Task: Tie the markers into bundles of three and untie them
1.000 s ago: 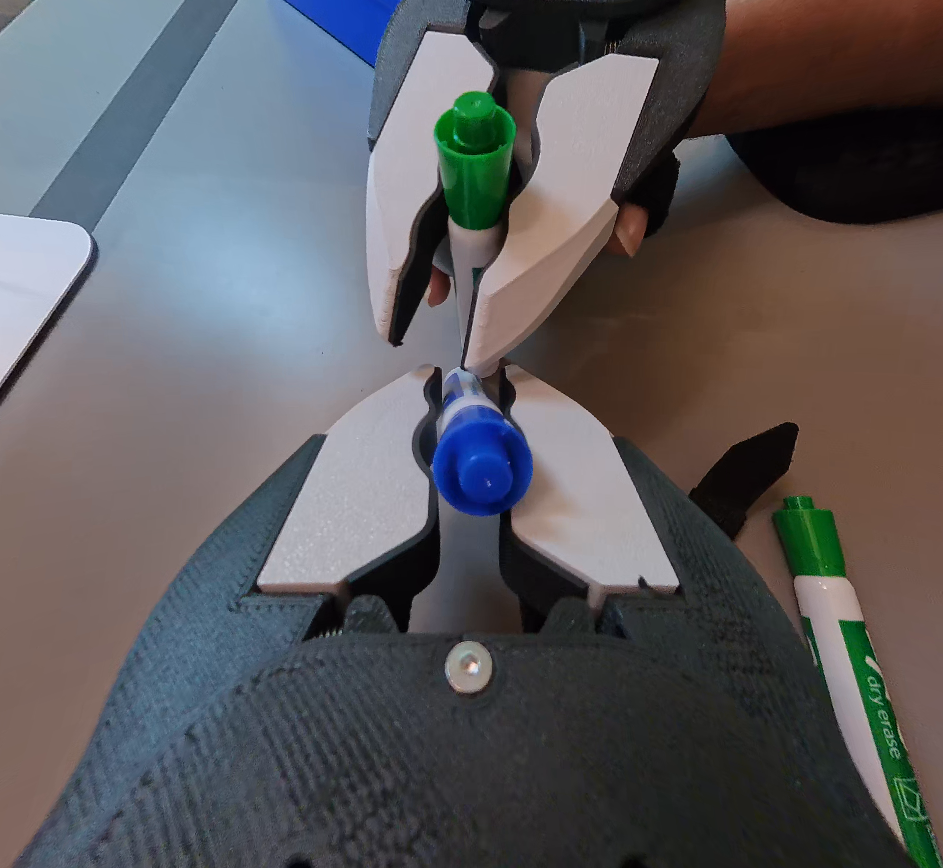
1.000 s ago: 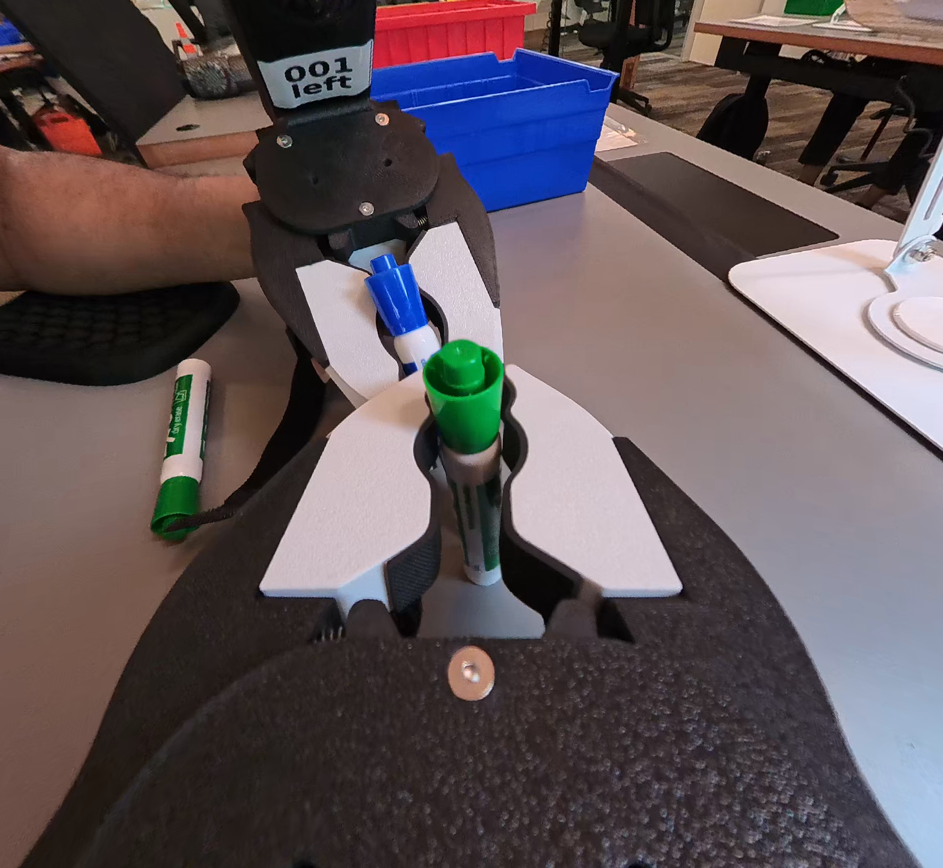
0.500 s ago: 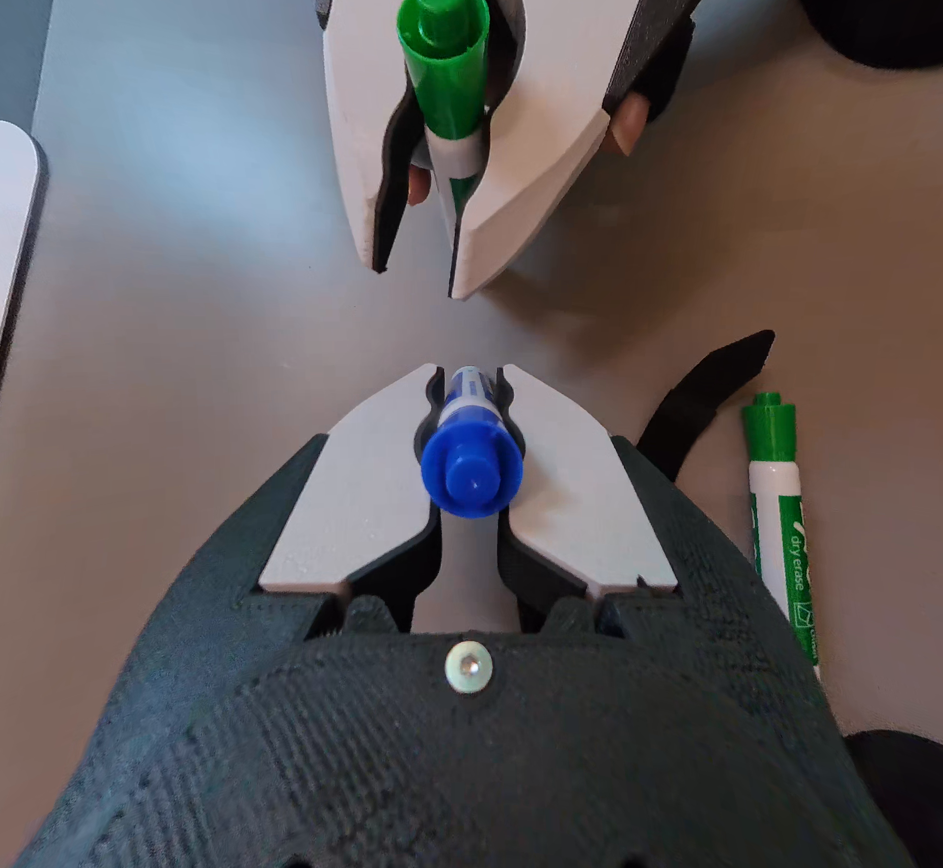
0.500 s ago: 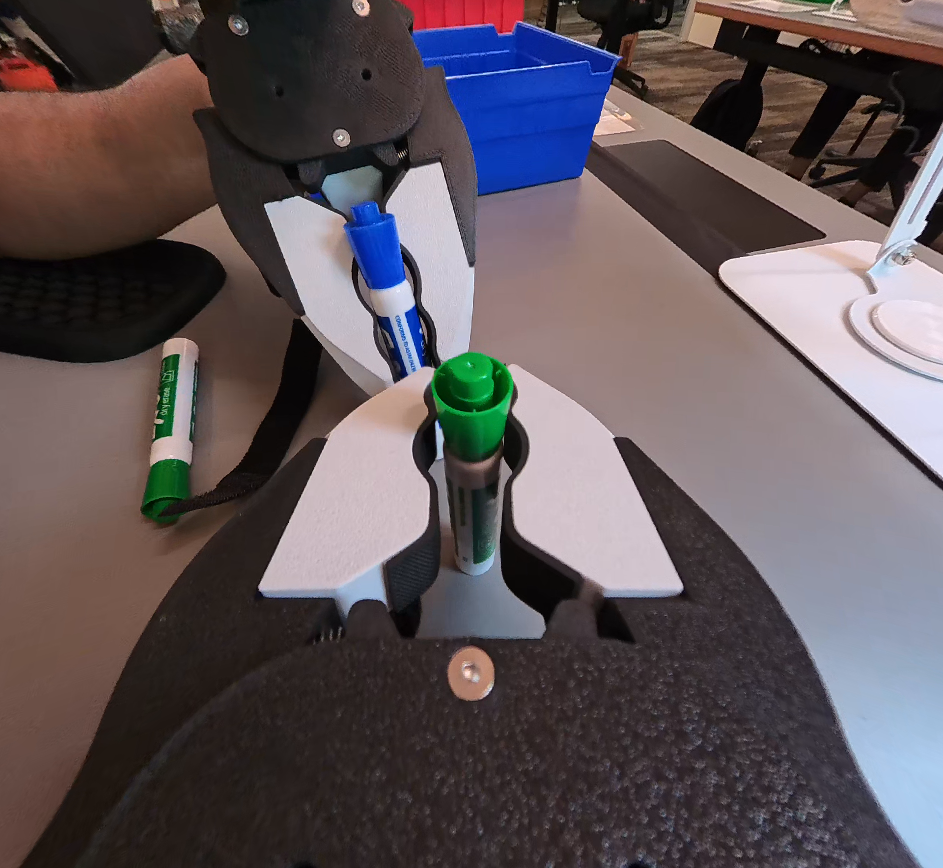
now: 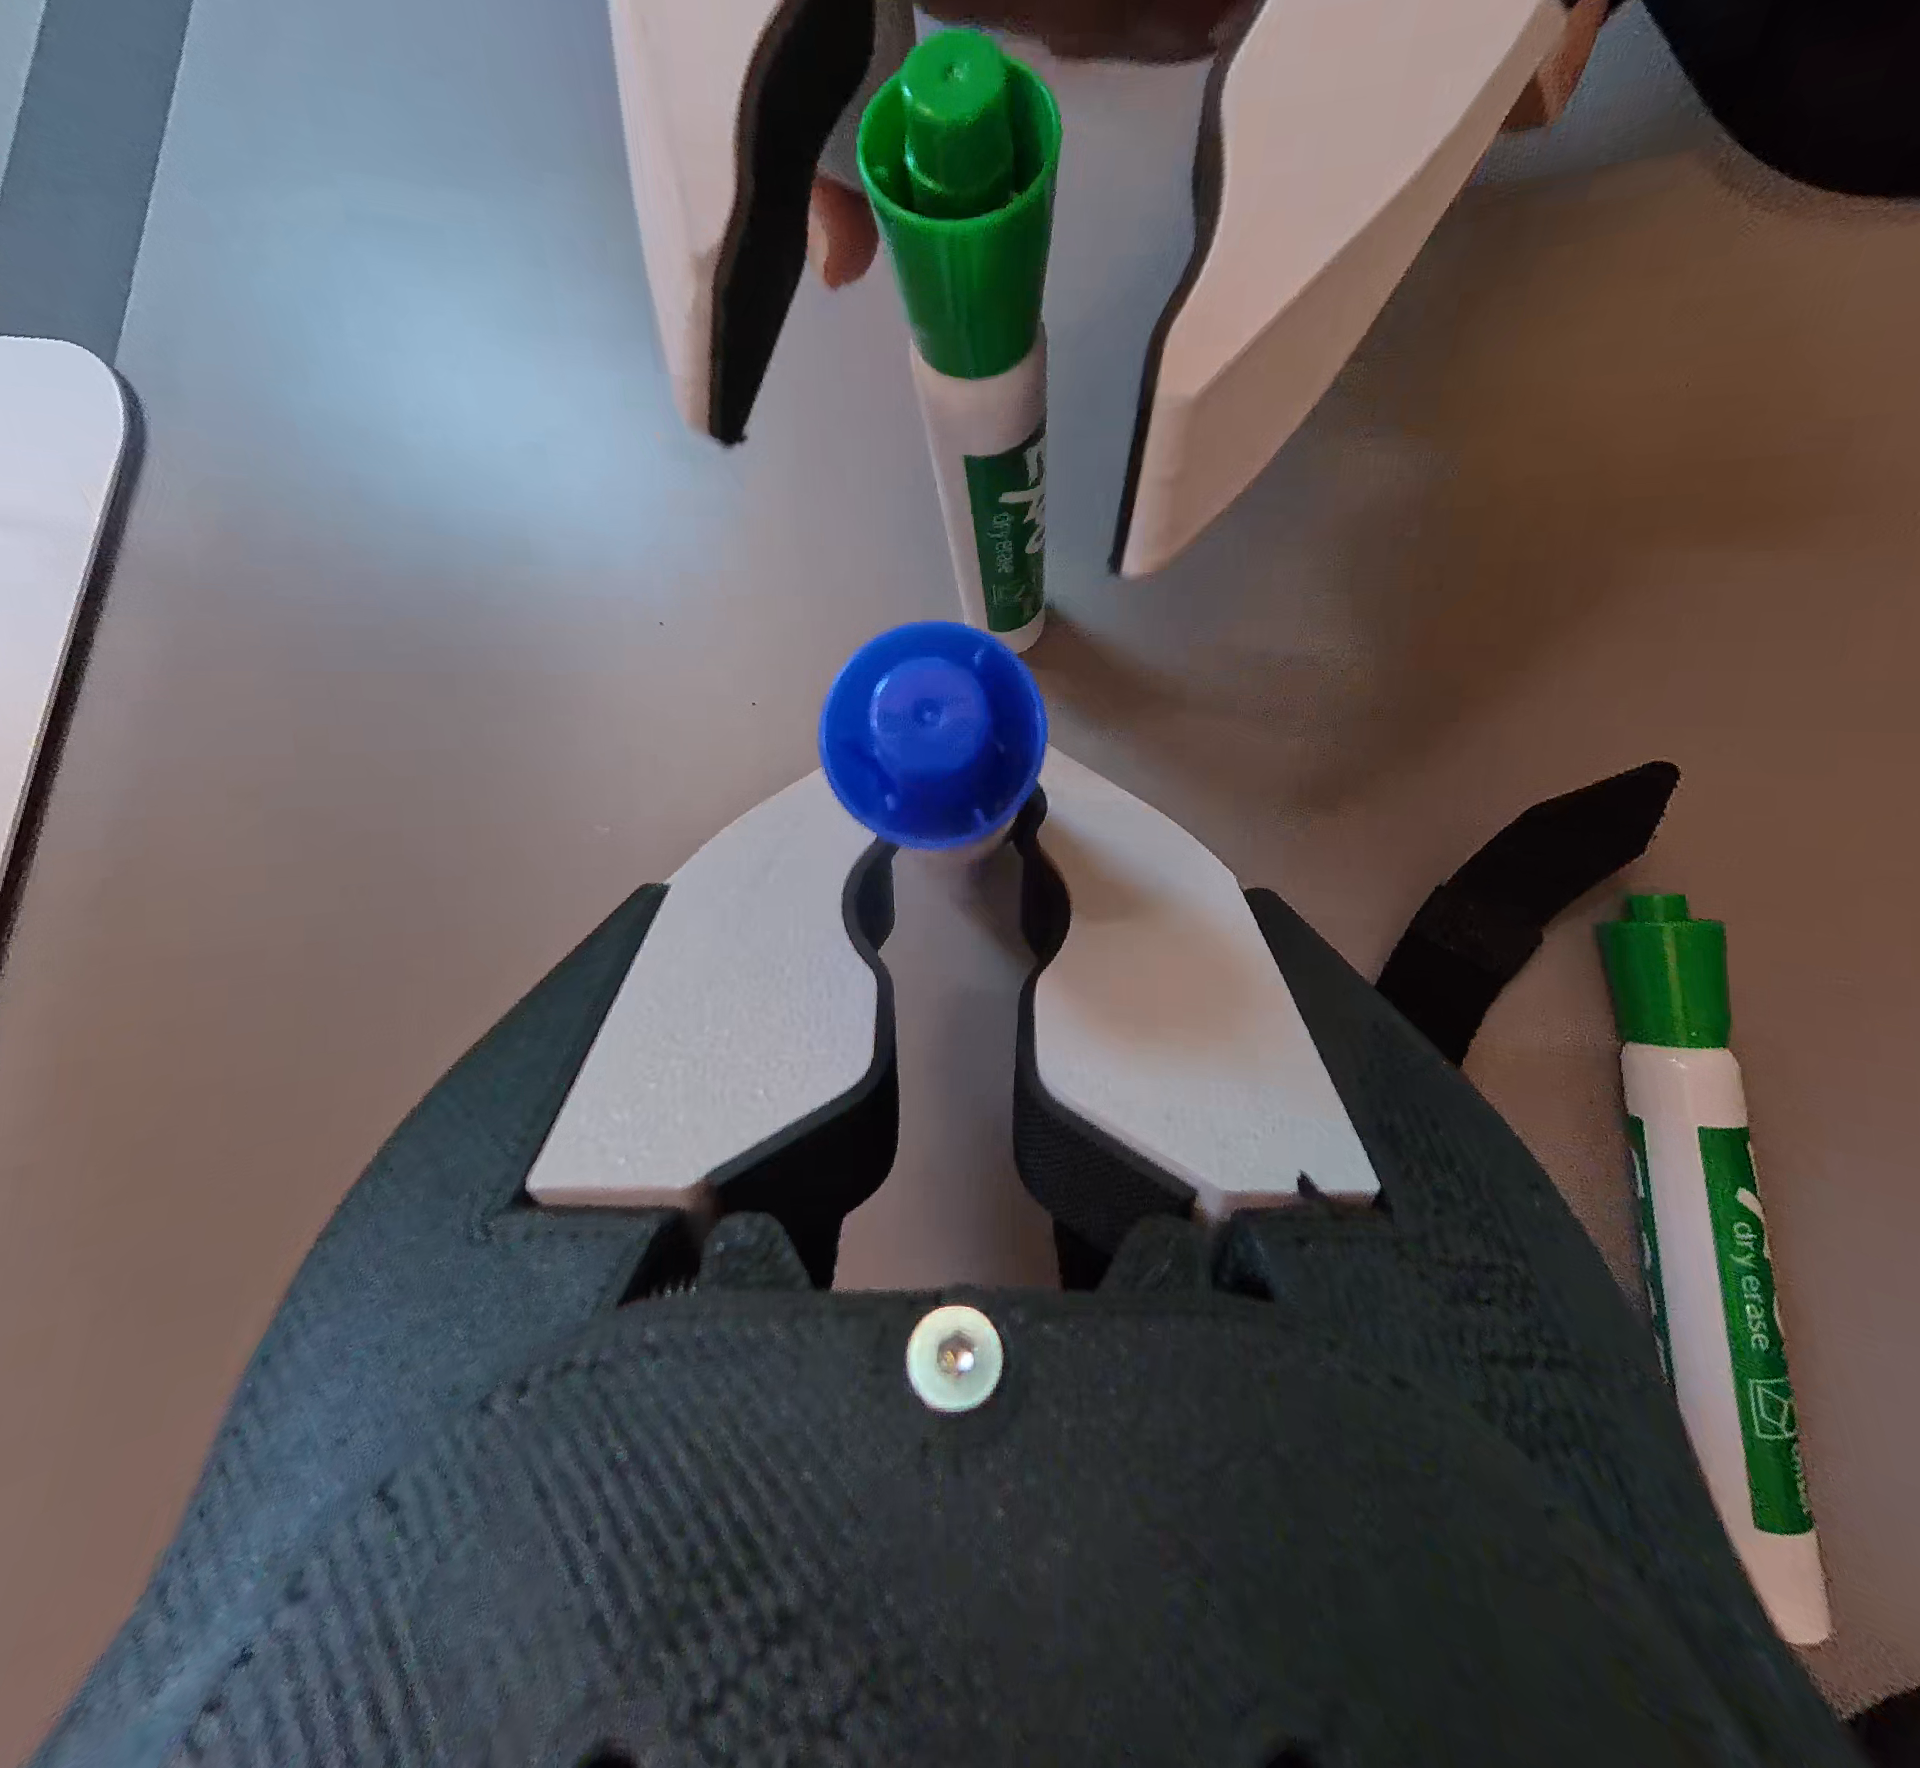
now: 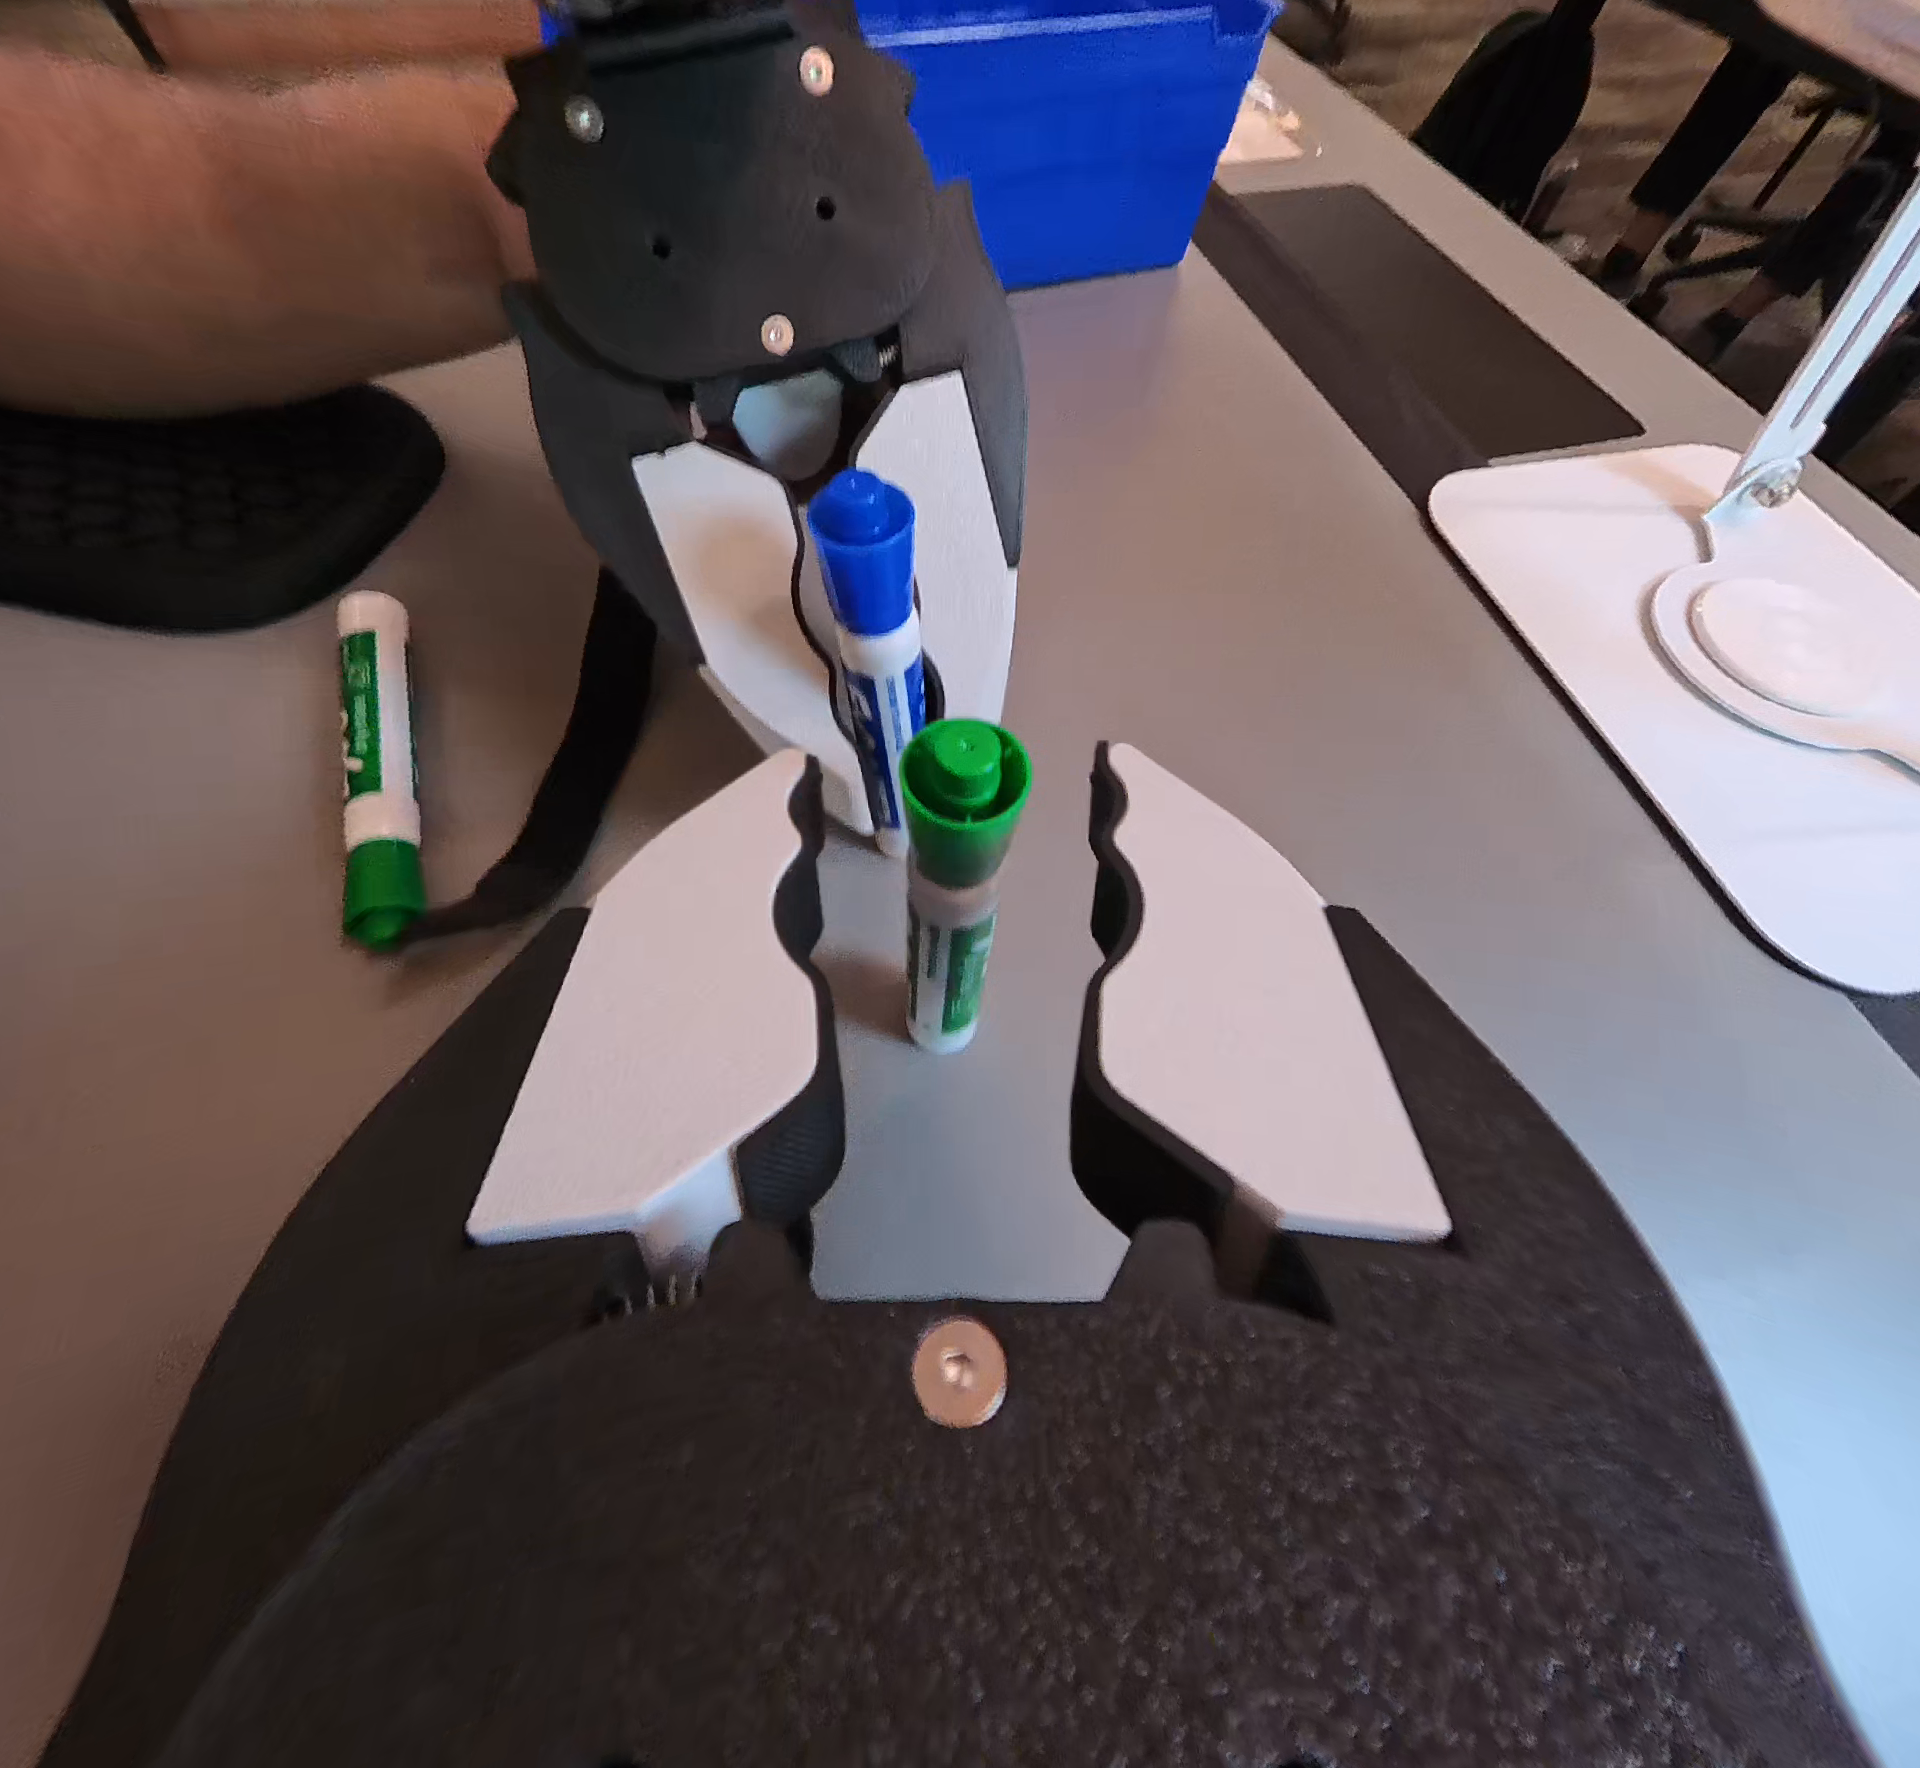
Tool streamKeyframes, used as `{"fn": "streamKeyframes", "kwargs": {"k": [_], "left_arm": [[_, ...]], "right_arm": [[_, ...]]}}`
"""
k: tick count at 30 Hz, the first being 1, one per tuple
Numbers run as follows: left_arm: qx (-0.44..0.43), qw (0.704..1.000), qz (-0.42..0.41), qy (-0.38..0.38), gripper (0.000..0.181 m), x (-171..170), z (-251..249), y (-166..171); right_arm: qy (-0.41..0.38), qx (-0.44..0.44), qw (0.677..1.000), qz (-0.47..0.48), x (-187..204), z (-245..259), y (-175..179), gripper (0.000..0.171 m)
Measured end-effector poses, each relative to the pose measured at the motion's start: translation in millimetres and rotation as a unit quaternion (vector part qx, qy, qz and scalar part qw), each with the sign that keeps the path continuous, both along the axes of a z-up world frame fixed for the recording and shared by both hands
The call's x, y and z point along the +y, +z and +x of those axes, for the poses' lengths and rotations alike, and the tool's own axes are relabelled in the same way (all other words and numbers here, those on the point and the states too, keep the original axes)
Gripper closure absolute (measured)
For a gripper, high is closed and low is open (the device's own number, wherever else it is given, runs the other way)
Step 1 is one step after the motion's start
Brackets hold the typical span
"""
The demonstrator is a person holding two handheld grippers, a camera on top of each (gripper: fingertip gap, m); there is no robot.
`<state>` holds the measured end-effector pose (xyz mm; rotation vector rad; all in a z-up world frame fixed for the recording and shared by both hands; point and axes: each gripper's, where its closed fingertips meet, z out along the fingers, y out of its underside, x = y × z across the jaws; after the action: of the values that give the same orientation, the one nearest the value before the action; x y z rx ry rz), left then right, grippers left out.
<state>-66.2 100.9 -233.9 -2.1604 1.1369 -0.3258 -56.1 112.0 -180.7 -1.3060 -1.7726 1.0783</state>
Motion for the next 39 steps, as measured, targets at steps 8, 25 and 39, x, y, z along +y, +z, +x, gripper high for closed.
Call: {"fn": "streamKeyframes", "kwargs": {"k": [8,25,39], "left_arm": [[-0.036,0.999,0.008,-0.006,0.149,-5.6,-0.7,-2.5],[-0.086,0.996,0.035,0.02,0.143,-25.3,-38.4,-2.3],[-0.096,0.995,0.035,0.01,0.143,-25.3,-38.8,-6.7]], "right_arm": [[0.015,-0.066,0.997,0.045,0.5,6.8,-33.0,0.152],[0.027,-0.028,0.999,-0.001,-14.5,-27.2,-30.8,0.152],[0.037,-0.02,0.999,-0.011,-16.2,-28.0,-30.7,0.149]]}}
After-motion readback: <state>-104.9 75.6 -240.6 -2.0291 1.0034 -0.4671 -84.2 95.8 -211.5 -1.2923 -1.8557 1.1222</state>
